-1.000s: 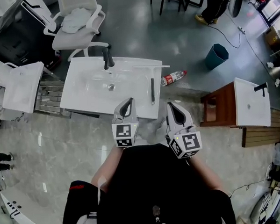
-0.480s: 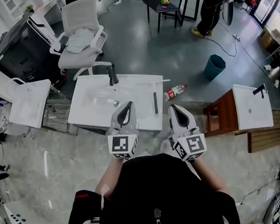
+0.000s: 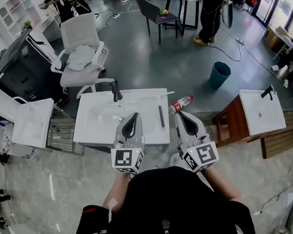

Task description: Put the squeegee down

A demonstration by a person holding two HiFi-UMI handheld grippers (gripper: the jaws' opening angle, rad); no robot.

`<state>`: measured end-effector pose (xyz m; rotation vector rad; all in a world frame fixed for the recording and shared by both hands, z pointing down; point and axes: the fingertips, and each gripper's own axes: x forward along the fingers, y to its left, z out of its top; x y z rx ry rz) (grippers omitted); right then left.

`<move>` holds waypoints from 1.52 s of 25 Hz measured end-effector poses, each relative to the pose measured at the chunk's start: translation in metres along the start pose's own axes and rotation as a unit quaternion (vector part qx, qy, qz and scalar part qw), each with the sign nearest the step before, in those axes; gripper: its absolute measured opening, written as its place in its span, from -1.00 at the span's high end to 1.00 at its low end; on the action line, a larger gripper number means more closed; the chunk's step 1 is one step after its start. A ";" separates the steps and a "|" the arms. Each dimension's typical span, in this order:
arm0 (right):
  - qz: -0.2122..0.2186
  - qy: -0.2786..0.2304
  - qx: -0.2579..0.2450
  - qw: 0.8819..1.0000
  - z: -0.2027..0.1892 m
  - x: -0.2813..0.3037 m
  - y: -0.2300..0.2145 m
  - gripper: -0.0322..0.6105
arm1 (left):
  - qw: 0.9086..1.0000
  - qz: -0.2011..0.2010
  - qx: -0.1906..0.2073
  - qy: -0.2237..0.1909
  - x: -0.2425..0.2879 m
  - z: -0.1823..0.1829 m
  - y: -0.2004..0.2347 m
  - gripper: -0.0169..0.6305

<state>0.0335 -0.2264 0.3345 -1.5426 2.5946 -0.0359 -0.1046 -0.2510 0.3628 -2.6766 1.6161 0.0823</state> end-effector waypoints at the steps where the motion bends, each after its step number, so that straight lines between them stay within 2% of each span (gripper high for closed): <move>1: 0.001 0.000 0.000 1.000 0.001 -0.001 0.000 0.89 | 1.000 0.001 0.002 -0.001 0.000 0.001 0.000 0.94; 5: 0.006 -0.001 -0.003 1.000 0.005 -0.004 0.000 0.89 | 1.000 0.010 0.018 -0.009 0.001 0.005 -0.005 0.94; 22: 0.004 0.014 0.011 1.000 -0.005 -0.016 -0.008 0.90 | 1.000 -0.009 0.010 0.002 0.010 -0.006 -0.030 0.94; 38: 0.002 0.018 0.010 1.000 -0.012 -0.014 -0.009 0.90 | 1.000 -0.006 0.012 0.009 0.008 -0.016 -0.025 0.94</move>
